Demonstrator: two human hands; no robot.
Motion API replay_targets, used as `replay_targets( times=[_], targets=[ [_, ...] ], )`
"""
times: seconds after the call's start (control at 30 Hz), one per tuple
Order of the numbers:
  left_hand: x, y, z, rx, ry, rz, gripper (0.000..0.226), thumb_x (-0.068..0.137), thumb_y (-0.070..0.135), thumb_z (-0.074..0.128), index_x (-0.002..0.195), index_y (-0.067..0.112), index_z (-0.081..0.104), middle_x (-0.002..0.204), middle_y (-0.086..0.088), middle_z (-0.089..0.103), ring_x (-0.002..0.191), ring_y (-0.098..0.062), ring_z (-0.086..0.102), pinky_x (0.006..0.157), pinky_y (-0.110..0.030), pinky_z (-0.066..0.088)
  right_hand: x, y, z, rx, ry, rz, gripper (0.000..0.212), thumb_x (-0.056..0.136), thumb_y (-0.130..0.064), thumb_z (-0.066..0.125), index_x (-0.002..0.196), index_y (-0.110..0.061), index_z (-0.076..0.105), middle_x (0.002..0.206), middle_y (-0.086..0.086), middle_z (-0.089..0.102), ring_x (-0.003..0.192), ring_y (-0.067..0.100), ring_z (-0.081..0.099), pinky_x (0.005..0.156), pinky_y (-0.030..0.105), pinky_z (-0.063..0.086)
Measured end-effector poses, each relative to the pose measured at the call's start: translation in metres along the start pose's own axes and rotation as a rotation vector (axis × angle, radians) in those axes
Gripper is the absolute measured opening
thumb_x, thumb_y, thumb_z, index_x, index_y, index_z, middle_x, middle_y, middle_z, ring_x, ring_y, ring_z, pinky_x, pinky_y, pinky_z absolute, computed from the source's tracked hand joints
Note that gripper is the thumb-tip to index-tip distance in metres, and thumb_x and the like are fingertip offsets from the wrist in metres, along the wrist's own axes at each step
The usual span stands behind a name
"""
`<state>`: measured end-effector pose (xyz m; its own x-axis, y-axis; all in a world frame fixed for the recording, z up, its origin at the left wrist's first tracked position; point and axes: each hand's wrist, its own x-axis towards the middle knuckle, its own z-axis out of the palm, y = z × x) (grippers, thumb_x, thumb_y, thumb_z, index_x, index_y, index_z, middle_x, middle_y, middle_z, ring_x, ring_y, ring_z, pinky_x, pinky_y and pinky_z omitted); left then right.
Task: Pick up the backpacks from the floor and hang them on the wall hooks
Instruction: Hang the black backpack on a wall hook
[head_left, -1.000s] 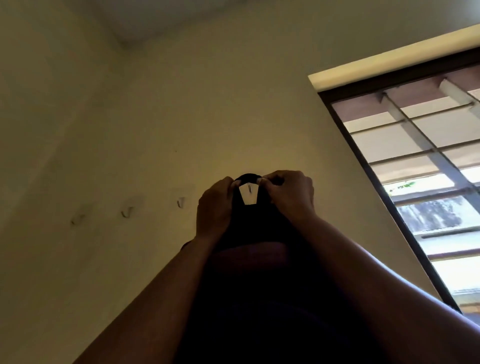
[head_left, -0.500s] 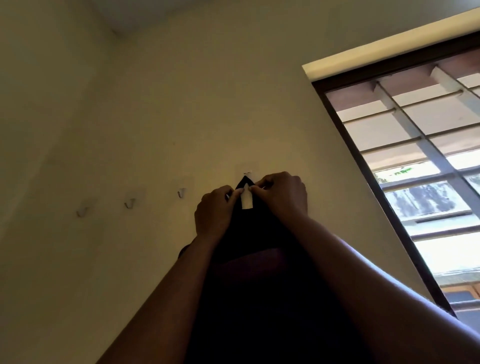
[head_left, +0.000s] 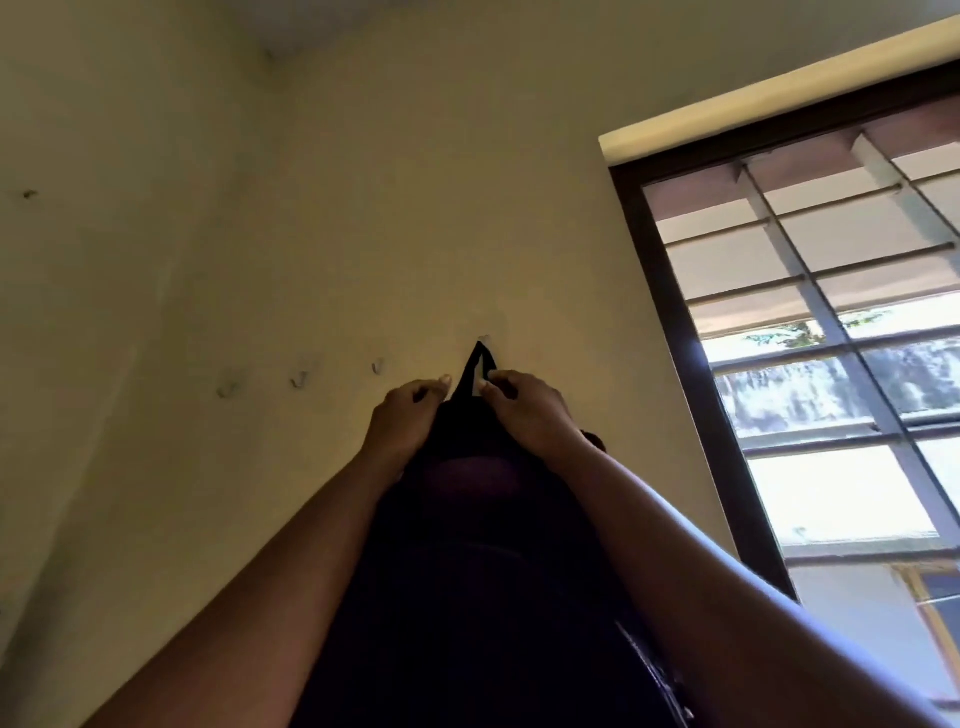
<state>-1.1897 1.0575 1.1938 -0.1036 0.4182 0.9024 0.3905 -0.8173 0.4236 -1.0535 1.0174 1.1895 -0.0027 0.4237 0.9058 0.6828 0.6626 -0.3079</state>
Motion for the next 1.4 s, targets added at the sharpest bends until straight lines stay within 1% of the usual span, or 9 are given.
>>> replay_targets(
  times=[0.2,0.37,0.57,0.7,0.9,1.03,1.13,1.27,1.4],
  targets=[
    [-0.059,0.010,-0.004,-0.058,-0.003,-0.035,0.040,0.093,0.045,0.040,0.123,0.024,0.056,0.128,-0.001,0.059,0.114,-0.016,0.054,0.096,-0.031,0.042,-0.053,-0.005,-0.014,0.191,-0.046,0.080,0.046,0.094,-0.045,0.042,0.134,-0.023,0.049,0.138,-0.001,0.053,0.128,0.017,0.047,0.104,0.029,0.036],
    [-0.102,0.047,-0.026,-0.044,0.082,-0.047,0.042,0.096,0.040,0.037,0.129,0.019,0.052,0.136,-0.004,0.054,0.124,-0.019,0.049,0.098,-0.028,0.038,-0.099,-0.023,-0.038,0.309,-0.065,0.178,0.046,0.093,-0.049,0.042,0.132,-0.026,0.053,0.136,-0.003,0.055,0.126,0.016,0.049,0.108,0.033,0.038],
    [-0.180,0.088,-0.061,-0.029,0.038,-0.093,0.048,0.096,0.043,0.035,0.133,0.017,0.048,0.140,-0.001,0.051,0.129,-0.014,0.045,0.094,-0.020,0.031,-0.177,-0.069,-0.074,0.417,-0.152,0.228,0.043,0.095,-0.047,0.040,0.127,-0.022,0.055,0.129,0.000,0.059,0.119,0.016,0.053,0.102,0.034,0.040],
    [-0.255,0.100,-0.081,-0.101,0.051,-0.218,0.044,0.096,0.040,0.035,0.130,0.017,0.051,0.138,-0.002,0.052,0.128,-0.015,0.047,0.098,-0.021,0.031,-0.242,-0.085,-0.079,0.576,-0.190,0.349,0.049,0.091,-0.051,0.046,0.133,-0.027,0.050,0.136,-0.005,0.054,0.126,0.013,0.048,0.098,0.024,0.037],
    [-0.368,0.131,-0.118,-0.107,0.088,-0.421,0.047,0.096,0.041,0.035,0.131,0.014,0.051,0.138,-0.004,0.053,0.129,-0.016,0.047,0.103,-0.024,0.031,-0.345,-0.105,-0.090,0.804,-0.295,0.614,0.058,0.089,-0.055,0.045,0.138,-0.023,0.044,0.144,0.000,0.046,0.133,0.017,0.042,0.107,0.032,0.032],
    [-0.464,0.151,-0.147,-0.088,0.117,-0.584,0.049,0.095,0.041,0.036,0.135,0.015,0.047,0.142,-0.003,0.049,0.131,-0.016,0.044,0.099,-0.024,0.030,-0.421,-0.131,-0.102,0.836,-0.354,0.708,0.055,0.090,-0.054,0.046,0.135,-0.024,0.046,0.138,-0.003,0.050,0.127,0.014,0.046,0.103,0.029,0.033],
    [-0.530,0.171,-0.167,-0.046,0.200,-0.653,0.046,0.095,0.038,0.039,0.134,0.016,0.048,0.141,-0.002,0.050,0.129,-0.016,0.045,0.097,-0.024,0.031,-0.475,-0.151,-0.110,0.867,-0.444,0.766,0.054,0.090,-0.053,0.045,0.134,-0.022,0.048,0.124,-0.006,0.052,0.116,0.011,0.047,0.102,0.029,0.034],
    [-0.621,0.204,-0.197,0.022,0.272,-0.803,0.045,0.095,0.039,0.040,0.134,0.017,0.048,0.141,-0.001,0.049,0.129,-0.017,0.045,0.095,-0.025,0.031,-0.561,-0.176,-0.117,0.926,-0.651,0.845,0.059,0.092,-0.052,0.043,0.140,-0.019,0.040,0.146,0.002,0.043,0.136,0.018,0.038,0.114,0.036,0.027],
    [-0.731,0.238,-0.242,0.084,0.393,-0.965,0.046,0.095,0.036,0.041,0.136,0.013,0.045,0.143,-0.005,0.047,0.131,-0.018,0.044,0.098,-0.024,0.030,-0.663,-0.210,-0.120,0.947,-0.828,0.920,0.050,0.096,-0.041,0.042,0.139,-0.015,0.044,0.146,0.002,0.044,0.136,0.017,0.038,0.114,0.032,0.027]
  ],
)
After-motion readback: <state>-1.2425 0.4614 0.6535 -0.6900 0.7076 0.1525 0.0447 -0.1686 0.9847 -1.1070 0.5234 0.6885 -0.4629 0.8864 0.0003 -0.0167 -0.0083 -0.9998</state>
